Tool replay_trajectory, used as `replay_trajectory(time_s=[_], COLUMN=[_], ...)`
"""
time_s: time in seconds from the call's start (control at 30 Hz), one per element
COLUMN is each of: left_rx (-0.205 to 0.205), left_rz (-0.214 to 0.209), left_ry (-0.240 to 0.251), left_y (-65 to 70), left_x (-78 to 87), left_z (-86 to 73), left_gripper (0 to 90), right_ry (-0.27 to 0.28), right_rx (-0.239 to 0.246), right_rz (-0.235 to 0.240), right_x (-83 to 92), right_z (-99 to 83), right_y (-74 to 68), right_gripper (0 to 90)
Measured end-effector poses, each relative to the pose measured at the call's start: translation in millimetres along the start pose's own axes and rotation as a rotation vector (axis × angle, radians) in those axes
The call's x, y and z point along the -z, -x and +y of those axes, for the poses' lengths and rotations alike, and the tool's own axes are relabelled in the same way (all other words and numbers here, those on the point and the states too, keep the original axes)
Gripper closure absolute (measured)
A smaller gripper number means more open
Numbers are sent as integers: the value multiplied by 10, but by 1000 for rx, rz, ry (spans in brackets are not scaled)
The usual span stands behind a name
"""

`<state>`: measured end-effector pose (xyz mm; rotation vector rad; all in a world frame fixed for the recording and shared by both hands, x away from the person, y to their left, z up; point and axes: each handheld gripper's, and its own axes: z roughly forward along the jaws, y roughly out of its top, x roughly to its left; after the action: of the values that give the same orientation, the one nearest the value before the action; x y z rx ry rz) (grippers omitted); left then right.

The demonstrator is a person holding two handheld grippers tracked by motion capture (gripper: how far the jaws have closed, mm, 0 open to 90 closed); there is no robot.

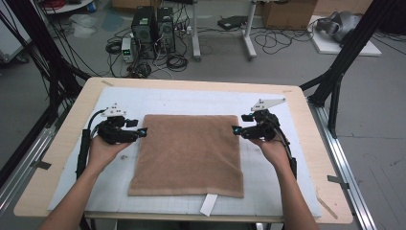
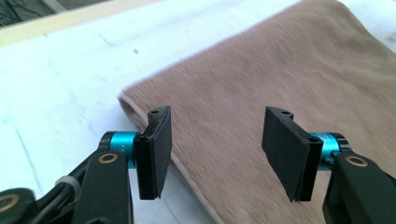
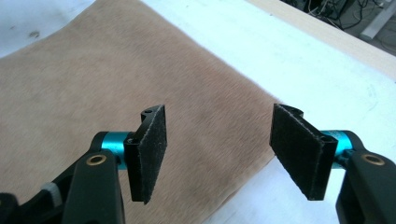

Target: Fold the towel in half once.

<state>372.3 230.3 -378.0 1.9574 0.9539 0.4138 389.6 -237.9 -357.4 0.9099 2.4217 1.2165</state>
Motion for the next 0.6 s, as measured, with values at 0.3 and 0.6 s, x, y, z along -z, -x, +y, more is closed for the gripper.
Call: replay_trajectory(time_s=[0.3, 0.6], left_rx=[12, 46], left_rz=[33, 62], left_ry=[-3, 13], left_y=[-183, -398], left_x=[-168, -546], left_z=[194, 62], left_gripper=[449, 464], right_ry=[-34, -110], right_rx=[-4, -49], right_rz=[-37, -63], right_x=[-296, -736], right_z=[173, 34], right_y=[221, 482], right_gripper=[371, 380])
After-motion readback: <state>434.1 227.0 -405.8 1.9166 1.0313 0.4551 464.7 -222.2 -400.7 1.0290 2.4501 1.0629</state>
